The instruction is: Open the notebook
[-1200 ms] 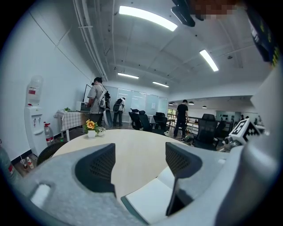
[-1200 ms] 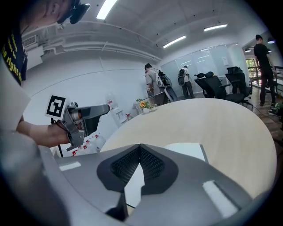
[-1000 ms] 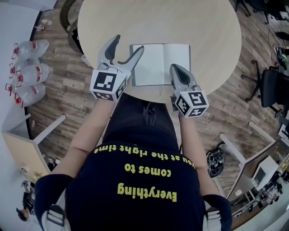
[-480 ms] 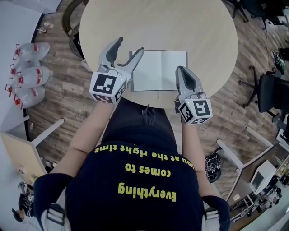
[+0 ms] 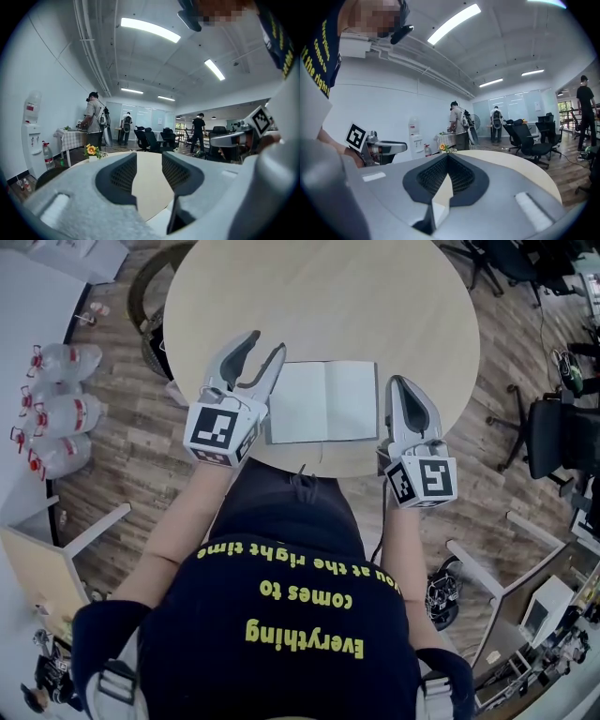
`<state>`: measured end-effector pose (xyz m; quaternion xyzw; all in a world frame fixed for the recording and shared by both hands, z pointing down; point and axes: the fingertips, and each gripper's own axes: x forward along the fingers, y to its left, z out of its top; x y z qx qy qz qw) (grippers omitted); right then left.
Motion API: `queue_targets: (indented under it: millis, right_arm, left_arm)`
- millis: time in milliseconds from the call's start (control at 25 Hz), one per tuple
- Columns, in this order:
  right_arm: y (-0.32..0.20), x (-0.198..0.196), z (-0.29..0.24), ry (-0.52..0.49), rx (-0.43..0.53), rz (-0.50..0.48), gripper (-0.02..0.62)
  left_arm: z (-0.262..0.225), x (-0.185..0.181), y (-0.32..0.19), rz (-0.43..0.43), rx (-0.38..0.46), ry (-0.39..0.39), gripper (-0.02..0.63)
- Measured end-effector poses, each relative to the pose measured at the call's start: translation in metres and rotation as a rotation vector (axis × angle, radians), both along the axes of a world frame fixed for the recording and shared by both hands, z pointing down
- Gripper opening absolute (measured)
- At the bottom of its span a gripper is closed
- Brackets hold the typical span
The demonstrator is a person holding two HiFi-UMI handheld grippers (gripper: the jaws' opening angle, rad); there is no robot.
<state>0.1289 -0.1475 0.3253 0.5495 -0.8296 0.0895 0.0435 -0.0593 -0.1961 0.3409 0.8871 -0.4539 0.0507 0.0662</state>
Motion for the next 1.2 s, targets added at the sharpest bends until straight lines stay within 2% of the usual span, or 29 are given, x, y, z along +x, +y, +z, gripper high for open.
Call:
queue_targets:
  millis: [200,400,480,840,1200]
  right_arm:
    - [-0.003,0.008,-0.031,-0.023,0.040,0.018,0.012]
    - [-0.005,0.007,-0.050,0.010,0.080,0.010,0.012]
    - [-0.006,0.006,-0.056,0.022,0.094,0.008,0.012]
    - [-0.007,0.005,-0.083,0.021,0.151,0.003,0.012]
    - [-0.006,-0.012,-0.079,0.011,0.151,-0.030,0.012]
  left_arm:
    - [-0.010,-0.001,0.000,-0.002,0.015,0.009,0.115]
    - [-0.024,0.000,0.001,-0.018,0.053,0.011,0.021]
    - [-0.029,0.000,0.002,-0.026,0.067,0.015,0.006]
    - [-0.052,0.009,0.007,-0.025,0.084,0.031,0.003]
    - [-0.059,0.012,0.013,-0.008,0.089,0.023,0.003]
